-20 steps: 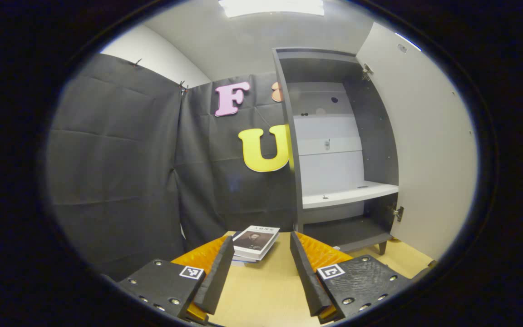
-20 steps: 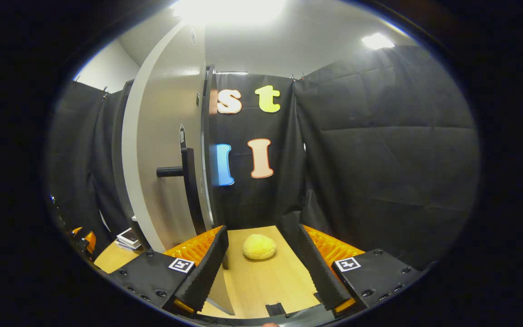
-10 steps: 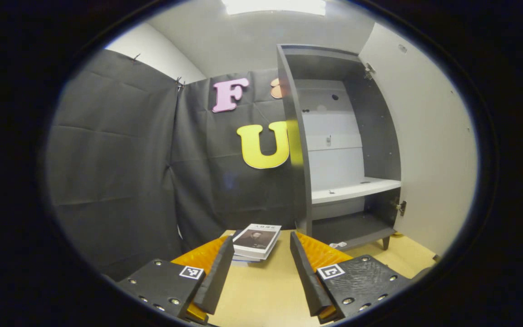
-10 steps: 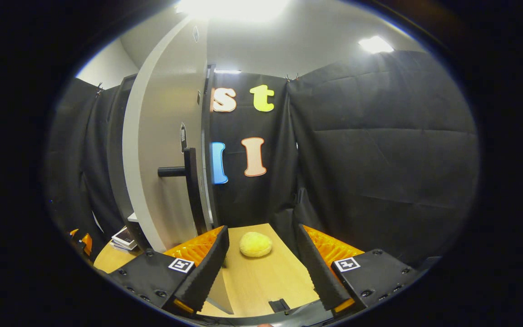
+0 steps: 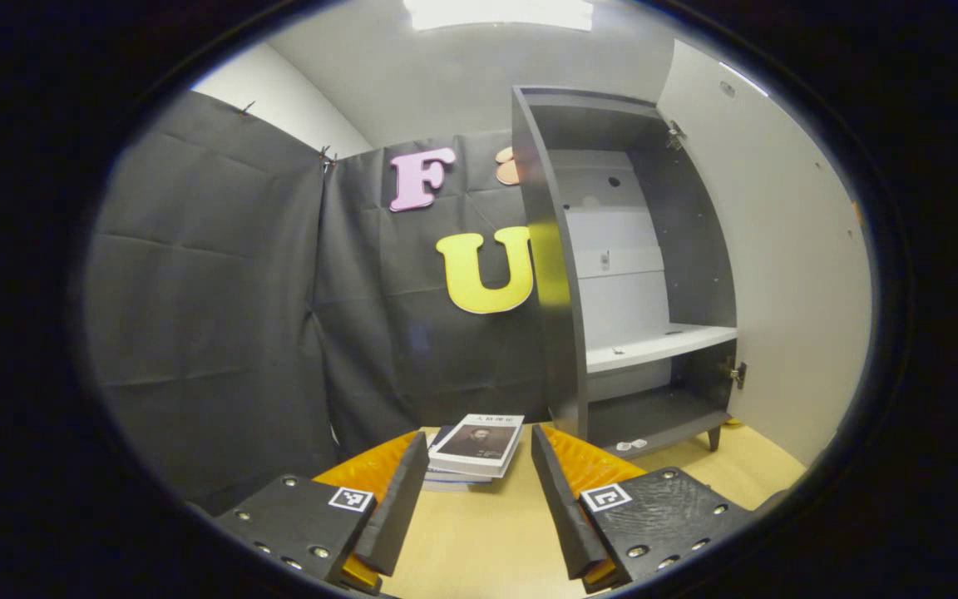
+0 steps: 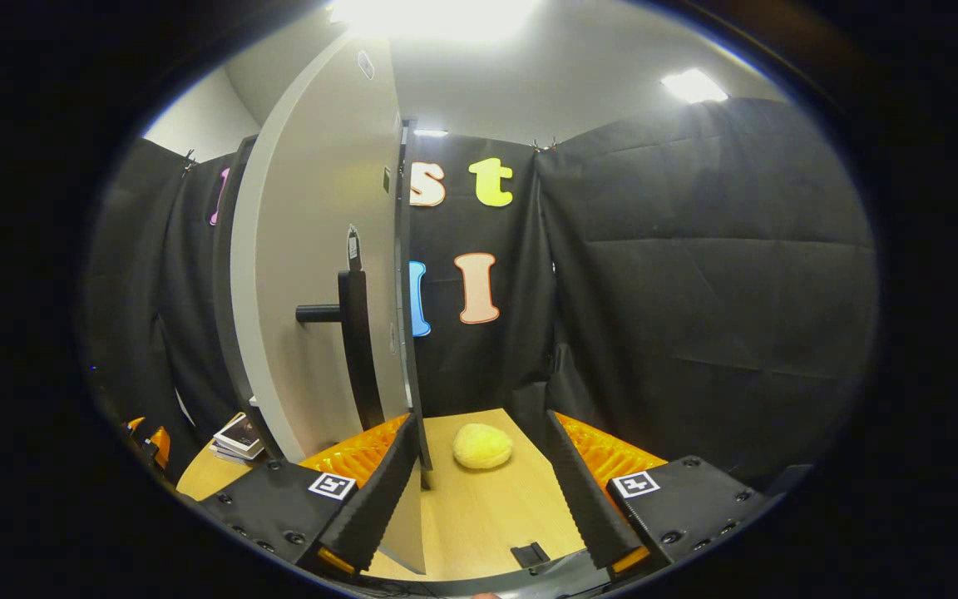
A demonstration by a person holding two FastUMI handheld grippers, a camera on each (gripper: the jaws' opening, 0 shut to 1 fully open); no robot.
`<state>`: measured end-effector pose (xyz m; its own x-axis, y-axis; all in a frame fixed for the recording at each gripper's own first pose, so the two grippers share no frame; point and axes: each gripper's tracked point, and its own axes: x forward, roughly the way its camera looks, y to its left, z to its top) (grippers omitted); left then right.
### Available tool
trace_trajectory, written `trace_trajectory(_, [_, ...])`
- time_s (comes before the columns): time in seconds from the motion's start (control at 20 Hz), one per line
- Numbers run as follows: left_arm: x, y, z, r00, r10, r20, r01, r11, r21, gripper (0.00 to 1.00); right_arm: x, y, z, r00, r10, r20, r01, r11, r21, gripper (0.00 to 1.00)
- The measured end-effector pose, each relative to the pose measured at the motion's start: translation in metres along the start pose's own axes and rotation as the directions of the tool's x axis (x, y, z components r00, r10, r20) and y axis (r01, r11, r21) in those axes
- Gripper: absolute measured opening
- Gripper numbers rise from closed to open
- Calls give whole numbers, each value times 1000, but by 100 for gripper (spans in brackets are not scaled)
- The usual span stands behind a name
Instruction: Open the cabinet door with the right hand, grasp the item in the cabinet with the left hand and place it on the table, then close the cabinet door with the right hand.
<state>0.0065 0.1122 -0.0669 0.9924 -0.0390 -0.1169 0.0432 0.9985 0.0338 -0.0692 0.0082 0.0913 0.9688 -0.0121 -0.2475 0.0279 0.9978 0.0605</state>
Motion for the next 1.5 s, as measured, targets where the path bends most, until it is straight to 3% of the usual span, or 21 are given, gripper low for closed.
trace_trajectory(0.1, [-3, 5, -2, 1000, 2, -2, -2, 1000, 3, 75, 0, 9, 0, 1000, 18, 0, -18, 1000, -2, 92])
trace_trajectory(0.35, [-12, 24, -2, 1000, 18, -3, -18, 1000, 7, 75, -6, 30, -2, 997, 71, 8, -71, 997, -5, 92])
trace_trajectory(0.4, [-13, 28, -3, 1000, 21, -4, -21, 1000, 6, 75, -8, 34, -2, 997, 80, 8, -80, 997, -2, 96])
trace_trajectory(0.45, [-14, 30, -3, 1000, 24, -3, -24, 1000, 4, 75, -11, 39, -2, 996, 90, 10, -90, 996, 0, 92])
trace_trajectory(0.55, [-16, 38, -4, 1000, 31, -4, -31, 999, 8, 75, -14, 49, -3, 994, 110, 12, -110, 994, 4, 96])
trace_trajectory(0.6, [-17, 41, -4, 999, 34, -3, -34, 999, 8, 75, -15, 53, -3, 993, 121, 12, -121, 993, 5, 92])
trace_trajectory(0.7, [-19, 47, -6, 999, 41, -6, -41, 999, 5, 75, -15, 61, -2, 990, 142, 13, -142, 990, 2, 96])
trace_trajectory(0.9, [-22, 53, -8, 998, 56, -15, -56, 998, -4, 75, -15, 72, -2, 984, 179, 13, -179, 984, -7, 92])
trace_trajectory(0.95, [-21, 55, -11, 998, 60, -17, -60, 998, -6, 75, -15, 75, -2, 981, 191, 13, -191, 982, -10, 96])
trace_trajectory(1.0, [-22, 57, -13, 998, 63, -18, -63, 998, -7, 75, -13, 79, -1, 979, 204, 15, -204, 979, -13, 92])
trace_trajectory(1.2, [-33, 74, -12, 997, 75, -20, -75, 997, -6, 75, 6, 101, -4, 966, 258, 15, -257, 966, -22, 96])
trace_trajectory(1.45, [-43, 96, -14, 993, 112, -29, -112, 994, -7, 75, 9, 136, -3, 944, 329, 19, -328, 944, -33, 92])
trace_trajectory(1.5, [-46, 101, -15, 992, 120, -29, -120, 993, -6, 75, 11, 144, -3, 938, 346, 22, -345, 938, -34, 96])
